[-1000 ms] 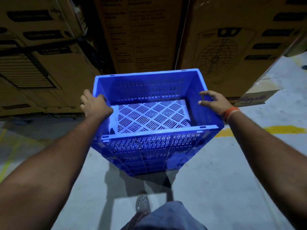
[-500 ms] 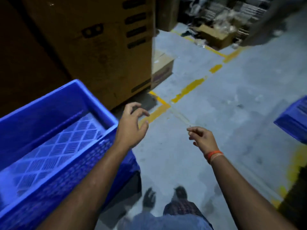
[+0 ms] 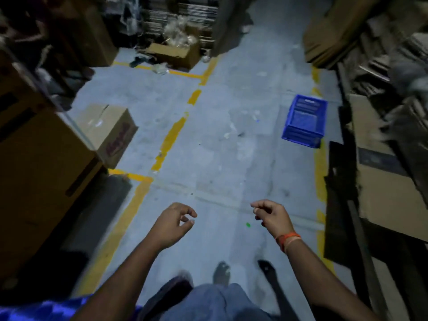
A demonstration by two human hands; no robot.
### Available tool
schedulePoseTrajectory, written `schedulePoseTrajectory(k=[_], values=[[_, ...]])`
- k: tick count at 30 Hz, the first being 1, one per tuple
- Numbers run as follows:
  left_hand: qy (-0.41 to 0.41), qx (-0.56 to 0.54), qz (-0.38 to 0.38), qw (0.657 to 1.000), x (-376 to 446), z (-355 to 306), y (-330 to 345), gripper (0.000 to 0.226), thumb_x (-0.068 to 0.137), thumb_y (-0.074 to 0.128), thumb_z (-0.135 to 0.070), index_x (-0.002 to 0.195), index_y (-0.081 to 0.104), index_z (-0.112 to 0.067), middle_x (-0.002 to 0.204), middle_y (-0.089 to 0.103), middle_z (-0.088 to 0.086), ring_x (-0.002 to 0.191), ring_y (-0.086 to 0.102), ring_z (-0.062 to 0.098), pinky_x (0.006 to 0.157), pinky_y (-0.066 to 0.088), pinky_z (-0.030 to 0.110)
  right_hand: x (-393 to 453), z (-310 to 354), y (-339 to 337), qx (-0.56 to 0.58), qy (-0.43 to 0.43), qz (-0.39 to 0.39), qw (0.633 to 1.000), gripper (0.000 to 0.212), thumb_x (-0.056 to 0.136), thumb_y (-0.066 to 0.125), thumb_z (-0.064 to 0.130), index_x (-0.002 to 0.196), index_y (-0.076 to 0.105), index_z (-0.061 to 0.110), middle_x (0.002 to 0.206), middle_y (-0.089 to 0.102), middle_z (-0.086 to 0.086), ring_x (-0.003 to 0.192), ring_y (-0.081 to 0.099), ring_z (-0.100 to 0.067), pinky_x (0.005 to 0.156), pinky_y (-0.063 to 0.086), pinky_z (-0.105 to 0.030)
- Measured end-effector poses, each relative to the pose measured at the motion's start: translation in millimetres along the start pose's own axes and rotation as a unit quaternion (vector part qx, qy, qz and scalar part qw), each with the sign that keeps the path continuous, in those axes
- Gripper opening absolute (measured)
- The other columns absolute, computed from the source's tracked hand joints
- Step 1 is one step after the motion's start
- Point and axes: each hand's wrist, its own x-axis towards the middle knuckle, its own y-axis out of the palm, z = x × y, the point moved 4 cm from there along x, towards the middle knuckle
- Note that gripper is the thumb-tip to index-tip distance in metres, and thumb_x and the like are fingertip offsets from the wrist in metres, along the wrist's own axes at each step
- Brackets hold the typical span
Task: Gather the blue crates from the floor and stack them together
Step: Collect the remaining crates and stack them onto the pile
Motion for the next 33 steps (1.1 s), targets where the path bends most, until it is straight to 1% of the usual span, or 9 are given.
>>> schedulePoseTrajectory(k=[3,6,9,15,19,23,27,30,33], values=[[0.026,0.032,0.063,0.997,73,-16,5,0.016,0.091,0.061,-0.032,0.106,0.067,-0.033,0.111,0.057,-0.007,0.087,0.065,-0.001,0.076,0.047,0.015,34,-8,-26,0.013,0.024,-0.040,0.999,0.018,0.087,0.059,0.000,0.094,0.074,0.009,0.074,0.066,-0.007,0.064,0.060,-0.015,0.052,0.044,-0.011],[0.052,0.043,0.083,0.994,155,-28,3,0.016,0.093,0.060,-0.033,0.107,0.066,-0.033,0.115,0.055,-0.008,0.090,0.065,-0.001,0.079,0.050,0.019,82,-9,-48,0.023,0.040,-0.066,0.997,0.018,0.087,0.060,0.000,0.093,0.074,0.010,0.072,0.065,-0.008,0.062,0.060,-0.012,0.052,0.044,-0.013],[0.084,0.043,0.079,0.992,248,-42,-11,0.017,0.093,0.059,-0.033,0.108,0.066,-0.034,0.116,0.055,-0.008,0.091,0.064,0.000,0.079,0.052,0.022,143,1,-73,0.026,0.054,-0.101,0.993,0.018,0.087,0.060,0.000,0.093,0.074,0.009,0.072,0.065,-0.010,0.066,0.061,-0.017,0.051,0.044,-0.013],[0.148,0.059,0.096,0.983,436,-92,-69,0.016,0.091,0.060,-0.033,0.105,0.066,-0.036,0.114,0.056,-0.009,0.089,0.065,-0.001,0.075,0.048,0.018,270,63,-125,0.029,0.062,-0.171,0.983,0.016,0.088,0.061,0.003,0.095,0.074,0.010,0.075,0.066,-0.011,0.067,0.060,-0.019,0.048,0.042,-0.015],[0.186,0.063,0.114,0.974,545,-140,-97,0.015,0.090,0.061,-0.029,0.103,0.065,-0.037,0.111,0.057,-0.009,0.087,0.064,-0.001,0.074,0.044,0.011,344,103,-160,0.044,0.059,-0.217,0.973,0.017,0.088,0.060,0.004,0.094,0.073,0.013,0.075,0.067,-0.008,0.065,0.061,-0.015,0.051,0.044,-0.022],[0.210,0.035,0.134,0.968,646,-182,-105,0.017,0.089,0.063,-0.030,0.104,0.068,-0.035,0.112,0.058,-0.013,0.090,0.066,-0.001,0.076,0.049,0.016,426,126,-190,0.072,0.063,-0.255,0.962,0.017,0.088,0.060,0.005,0.093,0.073,0.015,0.072,0.066,-0.005,0.065,0.060,-0.013,0.055,0.044,-0.026],[0.216,0.010,0.159,0.963,759,-212,-102,0.017,0.091,0.063,-0.026,0.104,0.069,-0.034,0.113,0.059,-0.011,0.094,0.066,0.001,0.079,0.056,0.026,534,131,-219,0.088,0.078,-0.266,0.957,0.018,0.087,0.059,0.004,0.092,0.073,0.015,0.073,0.065,-0.007,0.064,0.060,-0.014,0.053,0.042,-0.025],[0.200,0.010,0.166,0.966,844,-234,-106,0.018,0.091,0.062,-0.023,0.104,0.069,-0.034,0.114,0.059,-0.009,0.093,0.067,0.002,0.084,0.054,0.024,616,139,-247,0.097,0.081,-0.249,0.960,0.021,0.088,0.058,-0.001,0.089,0.072,0.014,0.076,0.065,-0.011,0.061,0.058,-0.012,0.057,0.045,-0.027],[0.175,-0.008,0.180,0.968,914,-258,-116,0.018,0.091,0.063,-0.022,0.104,0.070,-0.033,0.116,0.060,-0.011,0.092,0.067,0.003,0.084,0.051,0.020,679,160,-273,0.104,0.105,-0.262,0.954,0.019,0.085,0.061,0.000,0.090,0.073,0.013,0.074,0.066,-0.009,0.060,0.059,-0.011,0.060,0.047,-0.028]])
